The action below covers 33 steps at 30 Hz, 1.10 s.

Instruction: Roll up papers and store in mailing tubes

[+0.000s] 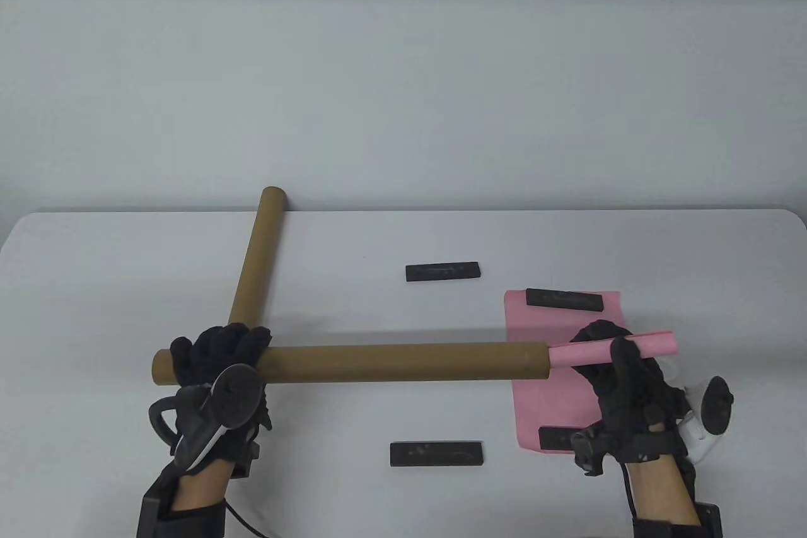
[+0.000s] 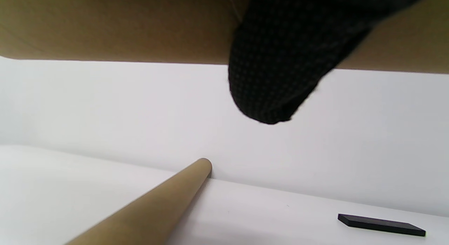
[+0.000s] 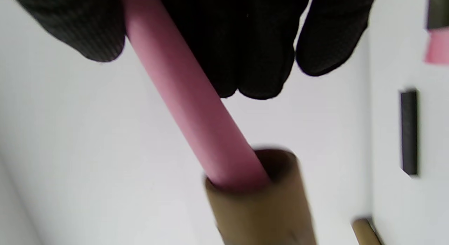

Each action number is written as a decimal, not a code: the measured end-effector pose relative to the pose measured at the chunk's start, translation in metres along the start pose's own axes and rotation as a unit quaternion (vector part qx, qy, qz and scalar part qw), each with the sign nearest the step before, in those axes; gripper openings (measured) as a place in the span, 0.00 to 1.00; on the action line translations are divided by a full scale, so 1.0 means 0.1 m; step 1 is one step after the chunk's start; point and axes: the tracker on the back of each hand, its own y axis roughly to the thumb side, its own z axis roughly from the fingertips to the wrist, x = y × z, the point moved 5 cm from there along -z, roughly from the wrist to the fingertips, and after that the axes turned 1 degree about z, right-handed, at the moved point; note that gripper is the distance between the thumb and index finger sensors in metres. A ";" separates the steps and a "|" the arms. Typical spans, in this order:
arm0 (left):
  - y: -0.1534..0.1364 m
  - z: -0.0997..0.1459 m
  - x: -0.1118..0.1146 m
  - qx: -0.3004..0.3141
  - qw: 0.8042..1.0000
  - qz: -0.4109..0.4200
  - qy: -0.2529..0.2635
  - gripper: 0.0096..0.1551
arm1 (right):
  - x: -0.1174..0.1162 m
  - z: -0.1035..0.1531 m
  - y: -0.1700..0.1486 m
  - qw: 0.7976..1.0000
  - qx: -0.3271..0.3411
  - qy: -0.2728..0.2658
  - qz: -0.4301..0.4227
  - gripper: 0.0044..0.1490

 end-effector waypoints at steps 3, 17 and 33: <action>0.00 0.00 0.02 -0.001 1.000 -0.002 -0.003 0.45 | -0.20 -0.02 -0.12 0.995 -0.033 0.052 0.073 0.50; 0.05 -0.02 0.10 0.005 1.000 0.005 -0.012 0.45 | -0.02 0.03 0.24 0.990 0.058 0.002 0.132 0.59; 0.10 -0.02 0.10 0.002 1.000 -0.006 -0.012 0.45 | 0.14 -0.14 0.82 0.885 0.043 -0.068 0.460 0.54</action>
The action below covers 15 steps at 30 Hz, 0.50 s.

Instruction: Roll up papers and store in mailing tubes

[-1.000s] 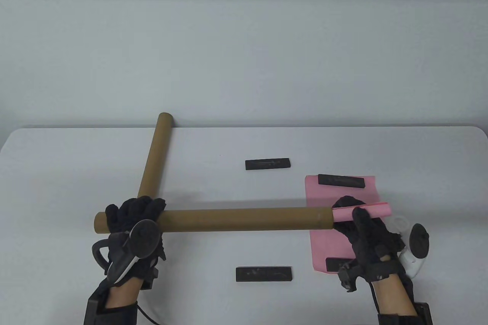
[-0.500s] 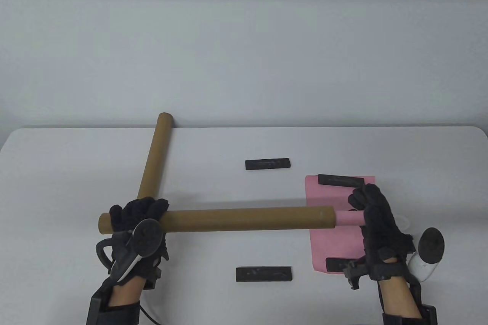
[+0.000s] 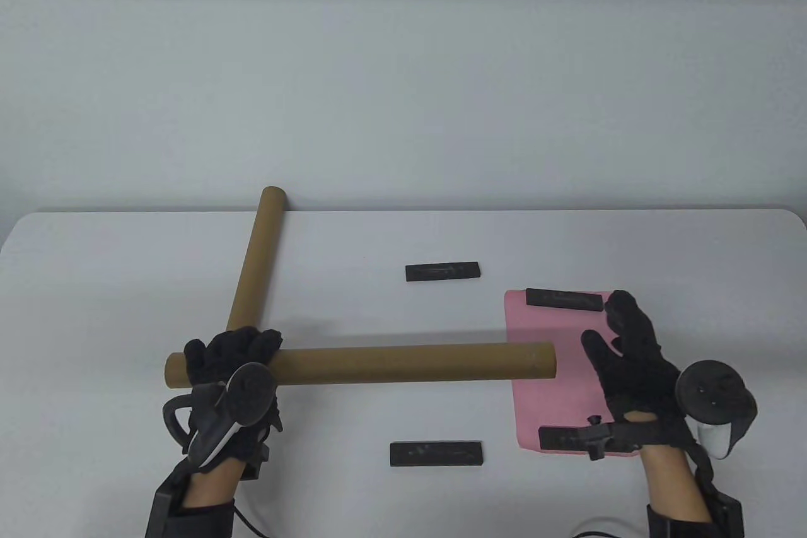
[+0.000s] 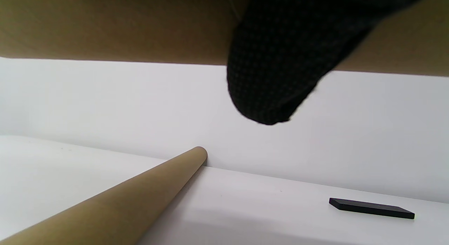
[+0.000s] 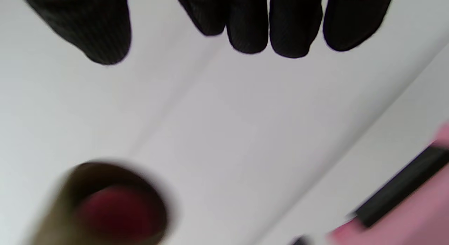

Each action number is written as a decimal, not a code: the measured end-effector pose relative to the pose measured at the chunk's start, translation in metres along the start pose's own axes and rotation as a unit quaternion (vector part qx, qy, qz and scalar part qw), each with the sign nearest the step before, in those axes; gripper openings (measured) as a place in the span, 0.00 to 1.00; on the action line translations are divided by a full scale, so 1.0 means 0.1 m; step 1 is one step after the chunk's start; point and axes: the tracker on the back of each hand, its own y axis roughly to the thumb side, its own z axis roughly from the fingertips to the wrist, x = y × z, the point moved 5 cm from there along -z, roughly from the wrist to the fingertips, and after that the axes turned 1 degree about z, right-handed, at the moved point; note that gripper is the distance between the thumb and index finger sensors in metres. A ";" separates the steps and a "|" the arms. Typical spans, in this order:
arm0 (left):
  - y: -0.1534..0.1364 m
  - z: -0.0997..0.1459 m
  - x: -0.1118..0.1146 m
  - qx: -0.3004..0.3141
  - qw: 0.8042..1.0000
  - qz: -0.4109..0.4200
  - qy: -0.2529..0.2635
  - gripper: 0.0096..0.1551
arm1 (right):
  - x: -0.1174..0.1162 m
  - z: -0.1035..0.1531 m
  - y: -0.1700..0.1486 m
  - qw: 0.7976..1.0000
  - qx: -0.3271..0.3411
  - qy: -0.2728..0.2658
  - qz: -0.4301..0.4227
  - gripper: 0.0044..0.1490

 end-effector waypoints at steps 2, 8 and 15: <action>-0.01 -0.01 0.00 -0.001 1.000 -0.001 -0.001 0.45 | 0.05 -0.16 -0.24 0.992 -0.052 0.049 0.107 0.53; -0.05 -0.03 0.03 -0.009 1.000 -0.002 -0.005 0.45 | -0.11 -0.49 -1.22 0.898 -0.185 0.194 0.349 0.50; -0.12 -0.04 0.09 -0.019 1.000 -0.008 -0.016 0.45 | -0.50 -0.57 -1.83 0.832 -0.239 0.297 0.403 0.52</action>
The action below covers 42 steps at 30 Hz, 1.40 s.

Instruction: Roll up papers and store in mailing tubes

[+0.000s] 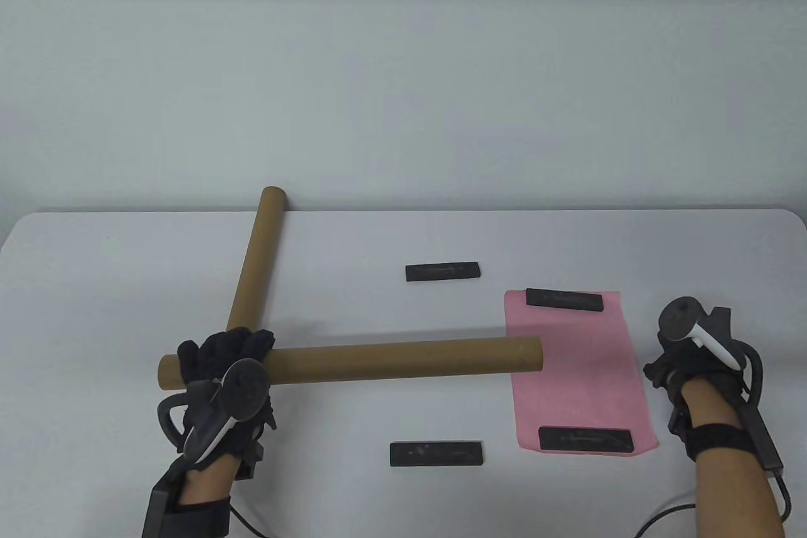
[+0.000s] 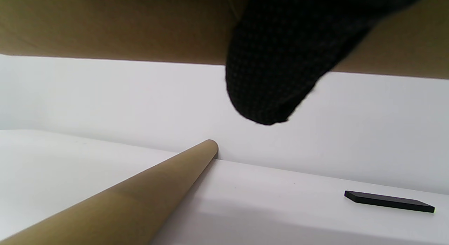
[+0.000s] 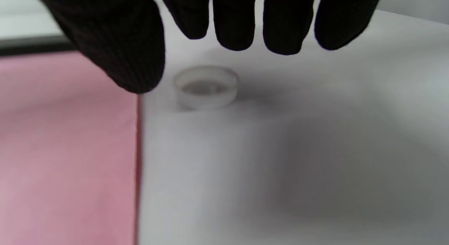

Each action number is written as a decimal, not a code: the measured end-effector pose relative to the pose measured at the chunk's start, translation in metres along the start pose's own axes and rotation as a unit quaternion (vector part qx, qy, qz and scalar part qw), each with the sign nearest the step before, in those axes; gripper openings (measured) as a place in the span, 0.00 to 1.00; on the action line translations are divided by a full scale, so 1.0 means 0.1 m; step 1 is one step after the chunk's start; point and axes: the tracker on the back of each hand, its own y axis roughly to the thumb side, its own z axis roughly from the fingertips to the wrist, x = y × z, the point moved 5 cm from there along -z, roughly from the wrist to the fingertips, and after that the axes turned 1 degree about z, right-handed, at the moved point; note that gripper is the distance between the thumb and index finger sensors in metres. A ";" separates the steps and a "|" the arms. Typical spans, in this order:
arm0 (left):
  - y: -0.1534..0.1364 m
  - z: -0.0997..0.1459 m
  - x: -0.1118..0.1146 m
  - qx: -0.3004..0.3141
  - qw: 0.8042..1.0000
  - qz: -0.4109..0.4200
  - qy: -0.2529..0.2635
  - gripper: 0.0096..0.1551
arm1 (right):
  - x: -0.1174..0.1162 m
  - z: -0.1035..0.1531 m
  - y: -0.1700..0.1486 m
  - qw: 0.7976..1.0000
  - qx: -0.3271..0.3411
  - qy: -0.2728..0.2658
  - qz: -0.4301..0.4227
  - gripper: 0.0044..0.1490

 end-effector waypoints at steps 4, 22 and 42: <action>-0.04 0.00 0.02 -0.007 1.000 0.001 -0.005 0.45 | -0.08 -0.11 0.04 0.999 -0.015 0.005 0.037 0.48; -0.04 0.01 0.01 0.006 1.000 0.017 0.001 0.45 | 0.91 1.35 0.71 0.905 0.252 -0.196 -0.282 0.44; 0.09 0.02 0.06 0.047 0.998 0.044 -0.009 0.45 | 0.53 1.91 0.88 0.736 0.460 -0.164 -0.470 0.44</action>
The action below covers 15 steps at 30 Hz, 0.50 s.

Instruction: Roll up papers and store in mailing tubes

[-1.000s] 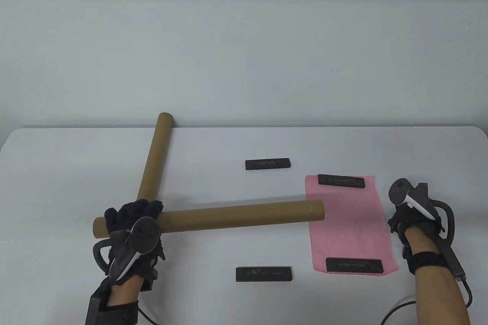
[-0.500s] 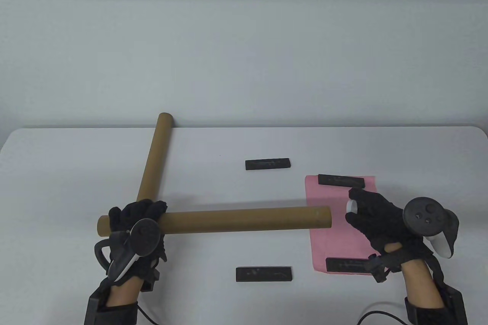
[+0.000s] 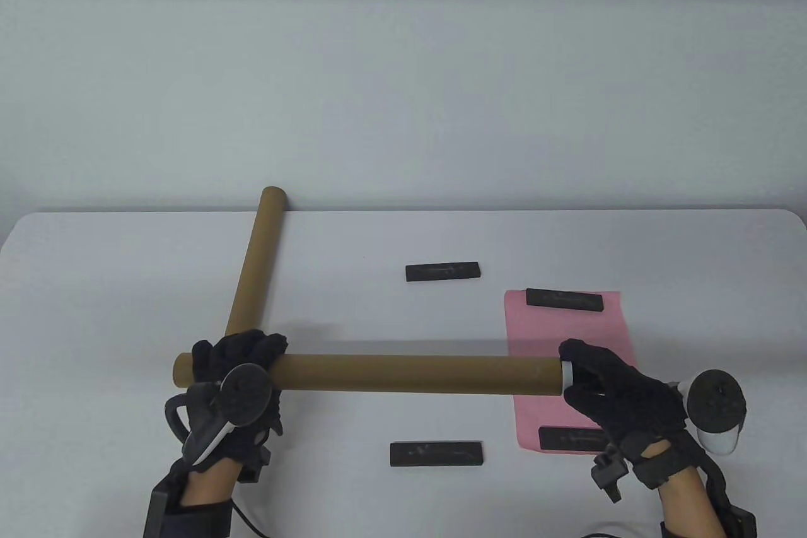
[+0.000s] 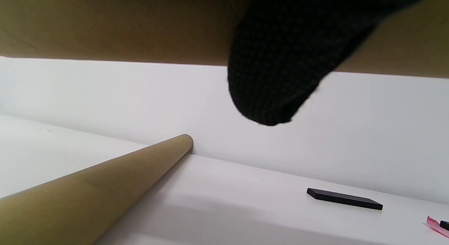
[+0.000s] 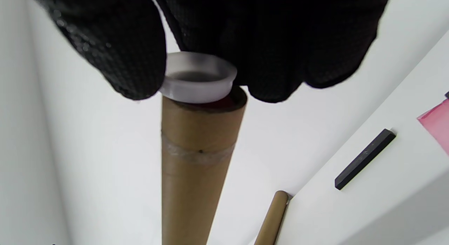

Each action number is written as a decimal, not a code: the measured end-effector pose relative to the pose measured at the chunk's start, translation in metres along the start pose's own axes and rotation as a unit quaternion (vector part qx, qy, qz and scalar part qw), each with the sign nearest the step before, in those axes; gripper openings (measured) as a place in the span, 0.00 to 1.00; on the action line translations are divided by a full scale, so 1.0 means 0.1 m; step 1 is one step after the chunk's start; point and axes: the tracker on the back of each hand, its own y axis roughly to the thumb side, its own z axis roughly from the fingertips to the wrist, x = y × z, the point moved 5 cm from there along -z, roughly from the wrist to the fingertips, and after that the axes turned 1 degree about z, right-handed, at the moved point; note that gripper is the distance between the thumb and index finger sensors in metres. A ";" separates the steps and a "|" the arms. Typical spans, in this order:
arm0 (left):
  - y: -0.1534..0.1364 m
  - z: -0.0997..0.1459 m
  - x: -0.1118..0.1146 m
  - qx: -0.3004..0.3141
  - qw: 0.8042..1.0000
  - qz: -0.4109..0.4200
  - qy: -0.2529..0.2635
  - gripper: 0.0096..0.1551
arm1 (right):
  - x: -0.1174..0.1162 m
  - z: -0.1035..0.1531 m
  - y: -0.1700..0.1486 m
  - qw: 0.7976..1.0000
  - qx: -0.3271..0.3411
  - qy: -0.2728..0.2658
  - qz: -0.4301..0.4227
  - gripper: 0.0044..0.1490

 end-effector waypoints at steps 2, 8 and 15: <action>0.00 0.00 0.01 0.000 1.000 0.000 -0.004 0.45 | -0.01 0.01 -0.01 1.000 0.001 0.001 -0.006 0.44; 0.02 -0.01 0.07 -0.001 1.000 0.007 -0.020 0.45 | -0.04 0.02 -0.04 1.000 -0.005 0.001 0.002 0.44; 0.05 0.00 0.00 -0.016 1.000 -0.003 -0.014 0.45 | -0.08 0.04 -0.01 1.000 -0.011 -0.022 0.015 0.45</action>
